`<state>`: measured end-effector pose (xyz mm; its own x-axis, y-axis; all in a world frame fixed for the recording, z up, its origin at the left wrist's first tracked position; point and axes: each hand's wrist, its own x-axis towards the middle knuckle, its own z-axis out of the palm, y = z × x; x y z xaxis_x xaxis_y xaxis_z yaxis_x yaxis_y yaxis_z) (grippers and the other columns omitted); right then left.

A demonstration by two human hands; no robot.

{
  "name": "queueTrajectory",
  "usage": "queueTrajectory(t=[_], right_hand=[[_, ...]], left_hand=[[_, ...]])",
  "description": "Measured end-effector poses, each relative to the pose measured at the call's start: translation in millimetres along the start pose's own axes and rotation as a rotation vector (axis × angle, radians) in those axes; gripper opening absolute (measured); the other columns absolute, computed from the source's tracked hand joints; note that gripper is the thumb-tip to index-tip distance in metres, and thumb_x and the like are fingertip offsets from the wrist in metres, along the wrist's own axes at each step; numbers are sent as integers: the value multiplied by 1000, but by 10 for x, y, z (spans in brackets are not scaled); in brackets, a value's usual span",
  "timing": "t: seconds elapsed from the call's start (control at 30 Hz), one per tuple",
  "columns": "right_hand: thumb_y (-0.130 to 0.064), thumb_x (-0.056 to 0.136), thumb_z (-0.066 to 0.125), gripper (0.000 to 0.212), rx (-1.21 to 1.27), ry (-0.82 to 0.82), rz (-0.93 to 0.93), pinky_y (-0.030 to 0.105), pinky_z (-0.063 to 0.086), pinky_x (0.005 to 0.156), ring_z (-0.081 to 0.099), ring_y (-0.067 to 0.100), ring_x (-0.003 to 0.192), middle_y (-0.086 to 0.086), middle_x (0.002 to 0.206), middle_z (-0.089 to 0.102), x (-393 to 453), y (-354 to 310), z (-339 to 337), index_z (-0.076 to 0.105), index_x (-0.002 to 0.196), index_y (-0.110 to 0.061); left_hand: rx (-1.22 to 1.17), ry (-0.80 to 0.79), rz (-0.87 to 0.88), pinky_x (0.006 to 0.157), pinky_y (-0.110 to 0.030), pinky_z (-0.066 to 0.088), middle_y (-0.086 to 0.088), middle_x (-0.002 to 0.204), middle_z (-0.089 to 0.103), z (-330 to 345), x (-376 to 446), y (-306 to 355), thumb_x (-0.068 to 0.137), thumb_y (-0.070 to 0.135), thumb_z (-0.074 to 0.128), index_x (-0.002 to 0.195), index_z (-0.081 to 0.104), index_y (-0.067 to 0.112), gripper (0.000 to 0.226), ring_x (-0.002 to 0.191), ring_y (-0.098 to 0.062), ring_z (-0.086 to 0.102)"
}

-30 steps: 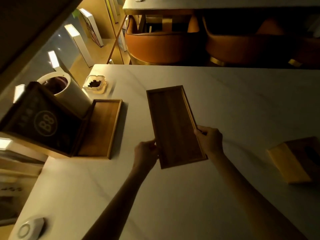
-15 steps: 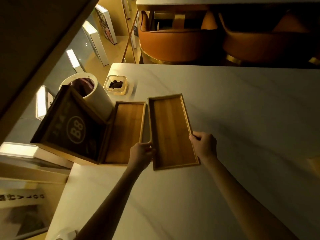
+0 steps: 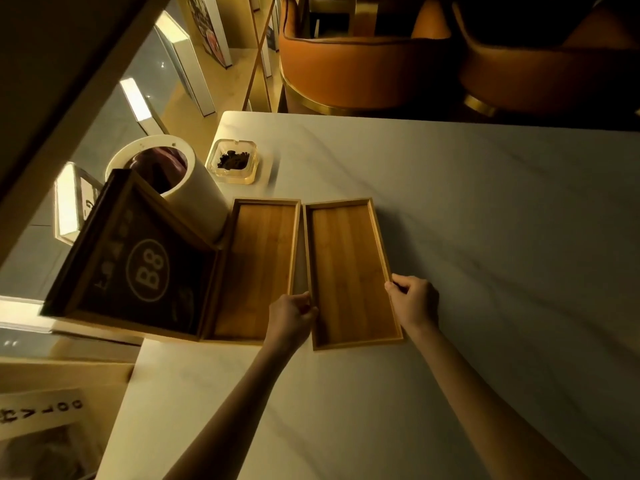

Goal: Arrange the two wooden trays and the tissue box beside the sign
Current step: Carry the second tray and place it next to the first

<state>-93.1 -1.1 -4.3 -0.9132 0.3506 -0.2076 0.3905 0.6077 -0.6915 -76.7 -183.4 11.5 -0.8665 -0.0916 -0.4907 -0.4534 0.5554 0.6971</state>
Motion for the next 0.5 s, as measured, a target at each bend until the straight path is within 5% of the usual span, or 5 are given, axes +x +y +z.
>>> queueTrajectory(t=[0.17,0.5], right_hand=[[-9,87,58,31,6,-14,16,30,51,82,63,32,105,22,114,66,10,56,72,57,115,4],[-9,86,58,29,-18,-6,7,29,49,76,64,32,100,22,110,66,43,81,175,59,113,4]], left_hand=[[56,48,30,87,-28,47,-13,128,58,42,53,-62,87,7,52,114,56,-1,29,104,-19,59],[296,166,63,66,-21,47,-11,88,71,98,158,-146,85,15,57,88,69,3,17,68,-10,57]])
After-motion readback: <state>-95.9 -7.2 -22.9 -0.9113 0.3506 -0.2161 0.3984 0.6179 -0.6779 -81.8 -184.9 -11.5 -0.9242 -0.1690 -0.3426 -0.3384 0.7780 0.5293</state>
